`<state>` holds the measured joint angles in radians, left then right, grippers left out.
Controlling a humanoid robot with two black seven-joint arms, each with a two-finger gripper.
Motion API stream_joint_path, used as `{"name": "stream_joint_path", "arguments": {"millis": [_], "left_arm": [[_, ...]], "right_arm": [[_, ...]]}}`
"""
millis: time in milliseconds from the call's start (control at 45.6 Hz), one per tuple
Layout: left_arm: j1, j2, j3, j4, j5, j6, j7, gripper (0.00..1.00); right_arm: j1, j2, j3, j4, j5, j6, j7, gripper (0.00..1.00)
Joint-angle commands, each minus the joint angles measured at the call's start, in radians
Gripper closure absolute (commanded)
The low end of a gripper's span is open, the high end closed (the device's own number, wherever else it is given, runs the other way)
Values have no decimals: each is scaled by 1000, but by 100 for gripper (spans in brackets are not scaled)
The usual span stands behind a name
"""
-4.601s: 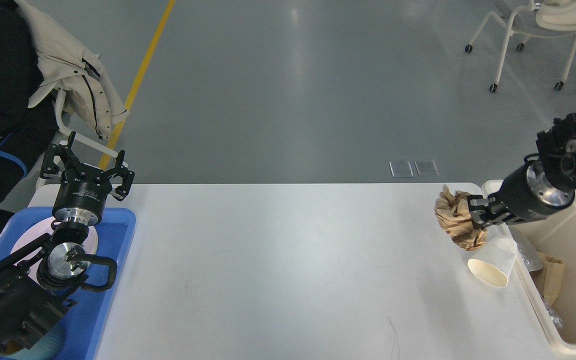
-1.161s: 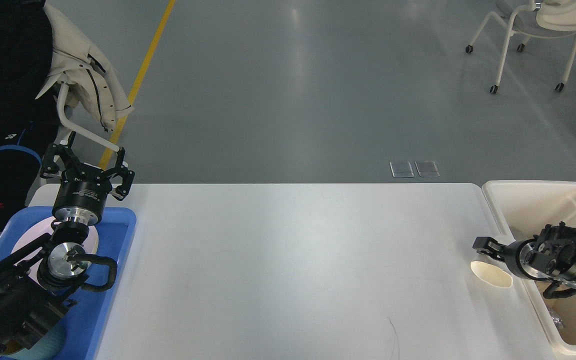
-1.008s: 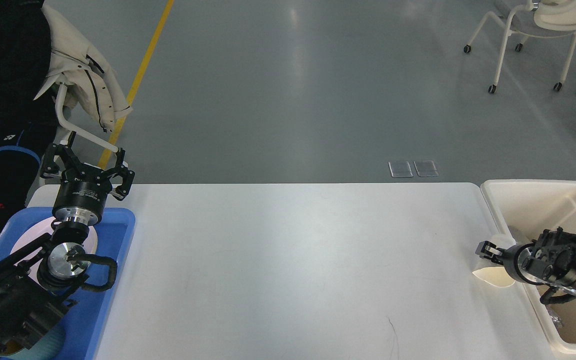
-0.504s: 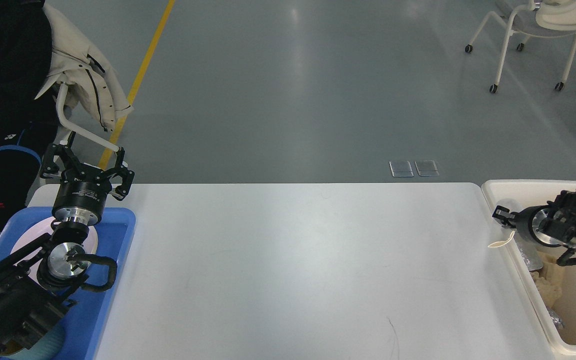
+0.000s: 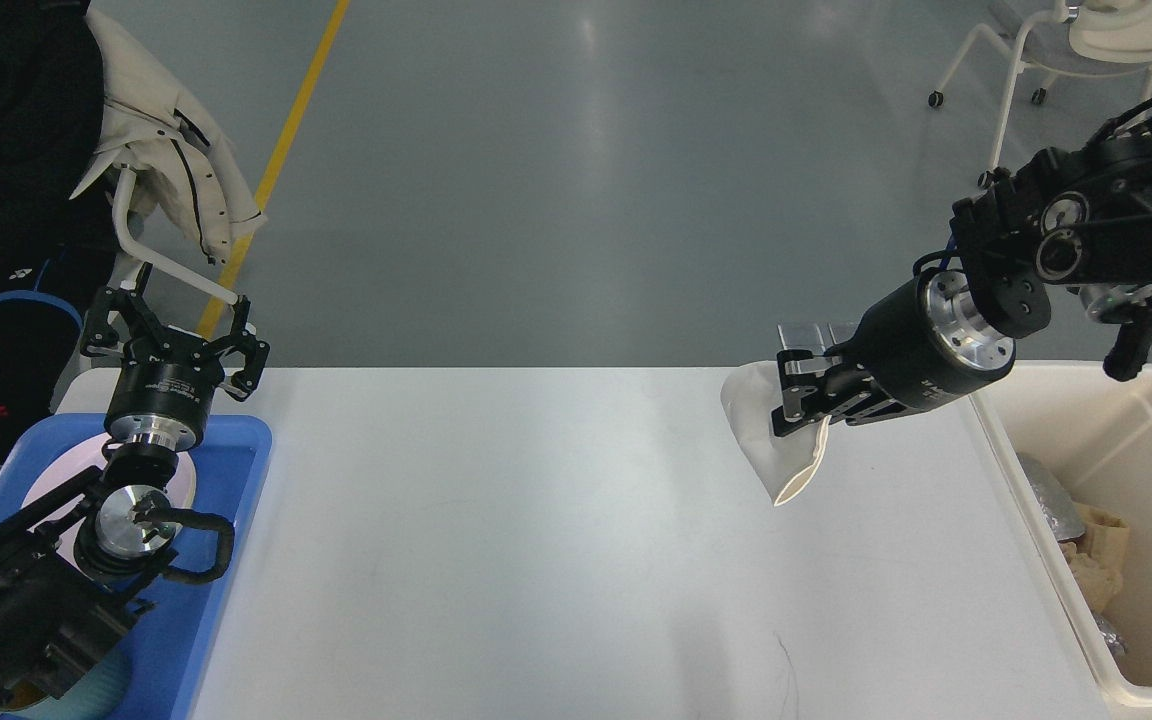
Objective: Tidy desktop
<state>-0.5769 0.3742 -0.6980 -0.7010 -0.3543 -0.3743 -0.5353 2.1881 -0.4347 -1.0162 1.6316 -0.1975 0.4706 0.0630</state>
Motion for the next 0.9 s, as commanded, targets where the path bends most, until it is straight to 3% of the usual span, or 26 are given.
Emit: {"name": "stream_joint_path", "arguments": {"millis": [0,153,263,394,723,811,876], "left_arm": [[0,0,0,0,0,0,0,3],[-1,0,0,0,0,0,0,3],[0,0,0,0,0,0,0,3],[0,0,0,0,0,0,0,3],[0,-1,0,0,0,0,0,3],[0,0,0,0,0,0,0,3],[0,0,0,0,0,0,0,3]], "right_arm": [[13,39,-11,19,0,-27,-5,100],[-50,39,-105,-13,1,-127,-5,100],[-186,34,-202,-145,-2,-202,-3,100],[-469,24,-255,-467,18,-270,-3,100],[-1301,71,-229,-1501,248,-362,-14,100],[-1424,103,-229,-1644,317,-365,-23,100],[-1459,108,-228,-1661,337,-378,-35,100]]}}
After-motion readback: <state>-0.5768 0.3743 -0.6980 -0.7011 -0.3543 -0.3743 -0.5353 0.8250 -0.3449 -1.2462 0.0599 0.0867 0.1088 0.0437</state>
